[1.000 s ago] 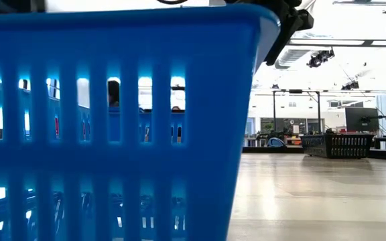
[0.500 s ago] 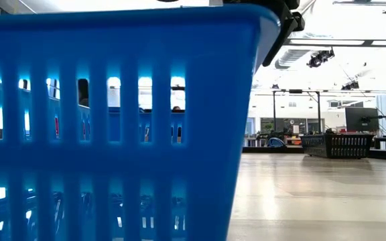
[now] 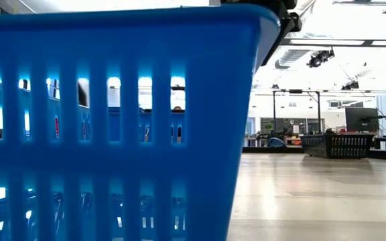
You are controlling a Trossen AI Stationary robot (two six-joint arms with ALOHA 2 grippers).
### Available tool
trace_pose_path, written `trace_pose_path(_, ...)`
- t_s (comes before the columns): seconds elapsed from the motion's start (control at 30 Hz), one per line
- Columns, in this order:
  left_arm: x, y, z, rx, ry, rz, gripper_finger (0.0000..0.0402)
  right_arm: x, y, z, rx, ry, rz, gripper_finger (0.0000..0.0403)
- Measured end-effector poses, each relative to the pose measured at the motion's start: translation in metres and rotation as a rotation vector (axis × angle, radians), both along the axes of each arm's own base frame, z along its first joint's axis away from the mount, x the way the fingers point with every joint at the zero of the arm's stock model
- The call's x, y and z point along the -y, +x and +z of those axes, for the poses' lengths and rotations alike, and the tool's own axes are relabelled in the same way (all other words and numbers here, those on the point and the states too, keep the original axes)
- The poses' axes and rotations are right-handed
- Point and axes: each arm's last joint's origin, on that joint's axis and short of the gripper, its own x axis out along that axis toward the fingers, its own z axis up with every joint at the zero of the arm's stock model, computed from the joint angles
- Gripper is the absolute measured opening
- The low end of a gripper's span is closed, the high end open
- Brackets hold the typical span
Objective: Stack baskets on shelf by color
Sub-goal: Stack the red bin on the other red bin
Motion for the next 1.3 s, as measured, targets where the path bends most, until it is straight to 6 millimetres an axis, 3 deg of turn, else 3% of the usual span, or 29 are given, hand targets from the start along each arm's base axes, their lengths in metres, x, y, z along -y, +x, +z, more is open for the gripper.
trace_pose_path(0.37, 0.009, 0.008, -0.027, -0.089, 0.045, 0.036, 0.0177, 0.0, 0.0, 0.0, 0.002, 0.0, 0.006, 0.0073)
trace_pose_path(1.0, 0.011, 0.008, -0.032, -0.1, 0.063, 0.036, 0.0177, 0.0, 0.001, 0.0, 0.008, 0.003, 0.005, 0.0073)
trace_pose_path(1.3, 0.02, 0.012, -0.054, -0.159, 0.083, 0.022, 0.0177, 0.003, 0.002, 0.0, 0.007, 0.006, -0.002, 0.0073)
